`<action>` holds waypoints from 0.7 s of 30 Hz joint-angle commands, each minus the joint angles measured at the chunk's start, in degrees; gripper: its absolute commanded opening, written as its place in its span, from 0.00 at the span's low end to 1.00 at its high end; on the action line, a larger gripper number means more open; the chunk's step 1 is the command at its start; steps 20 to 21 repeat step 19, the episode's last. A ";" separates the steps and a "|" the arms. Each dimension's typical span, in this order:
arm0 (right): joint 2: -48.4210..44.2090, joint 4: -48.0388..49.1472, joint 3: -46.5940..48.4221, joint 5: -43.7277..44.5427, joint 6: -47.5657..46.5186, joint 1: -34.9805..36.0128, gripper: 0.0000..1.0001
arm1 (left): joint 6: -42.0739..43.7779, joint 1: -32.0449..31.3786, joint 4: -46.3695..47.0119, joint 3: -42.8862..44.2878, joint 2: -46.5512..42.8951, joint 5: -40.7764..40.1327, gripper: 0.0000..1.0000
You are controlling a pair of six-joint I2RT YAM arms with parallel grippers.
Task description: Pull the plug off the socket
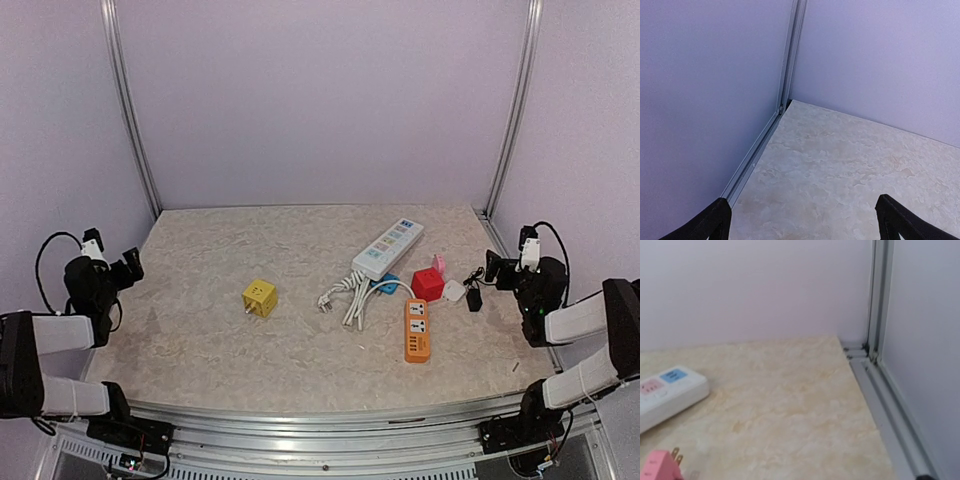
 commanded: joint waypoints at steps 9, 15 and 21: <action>-0.48 4.47 -0.90 1.71 -0.79 -0.43 1.00 | 1.99 0.13 3.44 1.17 3.55 -1.13 0.99; -0.88 4.29 -0.90 1.71 -0.79 -0.42 1.00 | 2.62 -0.05 3.99 0.96 4.17 -1.21 0.99; -0.66 4.22 -0.66 1.71 -0.79 -0.42 1.00 | 2.82 -0.61 4.29 0.67 3.81 -1.35 0.99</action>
